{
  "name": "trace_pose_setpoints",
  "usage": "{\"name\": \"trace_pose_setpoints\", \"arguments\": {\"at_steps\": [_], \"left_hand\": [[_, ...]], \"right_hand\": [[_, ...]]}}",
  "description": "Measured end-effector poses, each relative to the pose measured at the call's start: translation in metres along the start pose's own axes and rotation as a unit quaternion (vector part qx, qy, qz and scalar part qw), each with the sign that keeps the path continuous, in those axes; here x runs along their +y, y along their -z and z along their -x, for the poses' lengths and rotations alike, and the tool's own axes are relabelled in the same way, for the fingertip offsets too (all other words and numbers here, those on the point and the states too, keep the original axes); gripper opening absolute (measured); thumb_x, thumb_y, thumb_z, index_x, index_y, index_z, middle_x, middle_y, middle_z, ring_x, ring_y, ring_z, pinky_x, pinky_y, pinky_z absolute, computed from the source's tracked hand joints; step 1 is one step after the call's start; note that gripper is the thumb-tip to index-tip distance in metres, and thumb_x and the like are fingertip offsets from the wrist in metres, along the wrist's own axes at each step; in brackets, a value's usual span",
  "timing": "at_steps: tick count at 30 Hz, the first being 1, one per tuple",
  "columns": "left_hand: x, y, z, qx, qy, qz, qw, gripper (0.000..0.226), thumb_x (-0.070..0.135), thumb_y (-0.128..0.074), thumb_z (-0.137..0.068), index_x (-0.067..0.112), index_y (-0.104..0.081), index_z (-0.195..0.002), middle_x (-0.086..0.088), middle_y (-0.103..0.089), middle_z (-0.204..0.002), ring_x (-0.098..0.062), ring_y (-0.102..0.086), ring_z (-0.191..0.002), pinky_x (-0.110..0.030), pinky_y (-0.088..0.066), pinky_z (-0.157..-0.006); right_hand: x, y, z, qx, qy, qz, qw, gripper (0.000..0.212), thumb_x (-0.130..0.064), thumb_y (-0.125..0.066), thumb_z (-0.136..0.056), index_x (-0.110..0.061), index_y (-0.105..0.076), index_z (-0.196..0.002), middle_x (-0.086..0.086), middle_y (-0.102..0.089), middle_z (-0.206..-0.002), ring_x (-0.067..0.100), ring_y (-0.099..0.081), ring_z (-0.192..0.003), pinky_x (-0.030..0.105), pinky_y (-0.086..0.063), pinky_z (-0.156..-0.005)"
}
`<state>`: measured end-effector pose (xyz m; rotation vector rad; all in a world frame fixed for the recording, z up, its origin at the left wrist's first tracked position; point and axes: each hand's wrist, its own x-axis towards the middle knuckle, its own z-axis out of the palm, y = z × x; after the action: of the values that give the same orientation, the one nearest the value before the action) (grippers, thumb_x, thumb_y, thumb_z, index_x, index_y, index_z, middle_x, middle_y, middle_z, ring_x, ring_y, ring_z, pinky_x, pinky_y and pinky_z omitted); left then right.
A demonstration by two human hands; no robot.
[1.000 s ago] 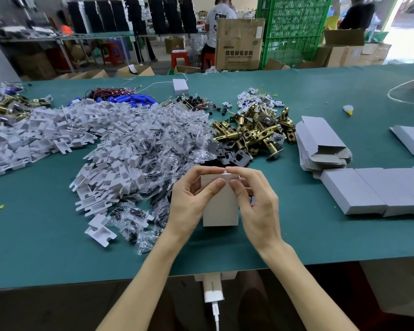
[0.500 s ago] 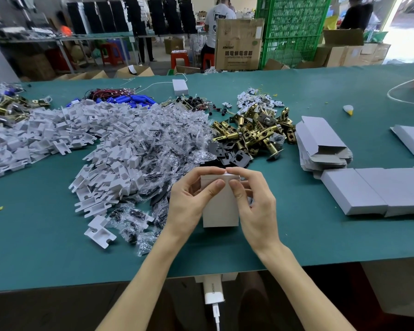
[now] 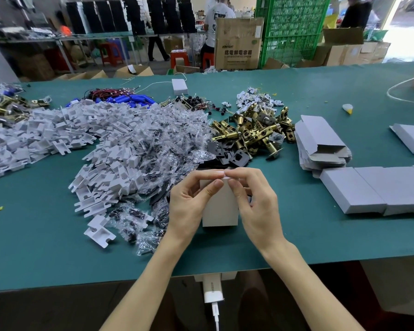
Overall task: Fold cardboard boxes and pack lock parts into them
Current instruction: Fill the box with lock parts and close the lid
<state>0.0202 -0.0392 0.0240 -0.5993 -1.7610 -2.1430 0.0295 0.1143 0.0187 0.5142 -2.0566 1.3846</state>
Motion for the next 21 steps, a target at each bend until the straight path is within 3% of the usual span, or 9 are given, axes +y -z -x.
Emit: {"name": "trace_pose_setpoints", "arguments": {"at_steps": [5, 8, 10, 13, 17, 21], "left_hand": [[0.001, -0.002, 0.002, -0.005, -0.001, -0.004, 1.000, 0.016, -0.001, -0.069, -0.094, -0.001, -0.071, -0.110, -0.012, -0.077, -0.111, -0.029, -0.072, -0.111, -0.032, -0.056, -0.096], [0.003, -0.002, 0.006, 0.003, 0.026, -0.043, 0.999, 0.025, 0.010, -0.068, -0.099, 0.009, -0.070, -0.124, 0.000, -0.076, -0.112, -0.013, -0.071, -0.106, -0.024, -0.055, -0.090], [0.002, -0.003, 0.011, 0.019, 0.059, -0.052, 0.997, 0.033, 0.025, -0.065, -0.101, 0.024, -0.065, -0.134, 0.007, -0.075, -0.109, -0.007, -0.069, -0.098, -0.022, -0.056, -0.083], [0.002, -0.005, 0.016, 0.038, 0.088, -0.037, 0.995, 0.026, 0.041, -0.062, -0.101, 0.030, -0.067, -0.125, 0.001, -0.074, -0.113, -0.015, -0.070, -0.093, -0.034, -0.062, -0.072], [0.005, -0.007, 0.015, 0.058, 0.114, 0.006, 0.992, 0.021, 0.042, -0.068, -0.094, 0.028, -0.070, -0.110, 0.002, -0.074, -0.106, -0.016, -0.067, -0.091, -0.035, -0.059, -0.068], [0.004, -0.005, 0.012, 0.086, 0.149, 0.094, 0.980, 0.019, 0.032, -0.062, -0.097, 0.023, -0.067, -0.113, 0.001, -0.072, -0.104, -0.015, -0.068, -0.087, -0.031, -0.058, -0.067]], "right_hand": [[0.003, -0.006, 0.005, 0.017, 0.015, 0.005, 1.000, 0.018, -0.016, -0.058, -0.105, -0.019, -0.067, -0.121, -0.001, -0.061, -0.117, 0.014, -0.063, -0.112, 0.024, -0.054, -0.086], [0.001, -0.002, 0.004, 0.008, -0.011, -0.015, 1.000, 0.020, -0.022, -0.058, -0.106, -0.025, -0.065, -0.124, -0.006, -0.062, -0.121, 0.016, -0.064, -0.112, 0.029, -0.055, -0.087], [-0.001, 0.000, 0.007, -0.003, -0.062, -0.046, 0.997, 0.030, -0.029, -0.059, -0.104, -0.031, -0.059, -0.134, -0.009, -0.062, -0.123, 0.014, -0.065, -0.109, 0.027, -0.057, -0.084], [-0.004, 0.001, 0.015, -0.022, -0.181, -0.123, 0.975, 0.052, -0.040, -0.064, -0.097, -0.036, -0.047, -0.146, -0.014, -0.066, -0.115, 0.013, -0.068, -0.101, 0.022, -0.057, -0.079], [0.002, 0.007, 0.017, -0.107, -0.234, -0.111, 0.960, 0.031, -0.042, -0.066, -0.095, -0.025, -0.065, -0.122, -0.010, -0.074, -0.107, 0.010, -0.070, -0.099, 0.027, -0.056, -0.081], [0.003, 0.013, 0.020, -0.183, -0.225, -0.090, 0.953, 0.035, -0.030, -0.076, -0.092, -0.030, -0.061, -0.124, -0.017, -0.071, -0.112, 0.005, -0.068, -0.103, 0.028, -0.057, -0.089]]}}
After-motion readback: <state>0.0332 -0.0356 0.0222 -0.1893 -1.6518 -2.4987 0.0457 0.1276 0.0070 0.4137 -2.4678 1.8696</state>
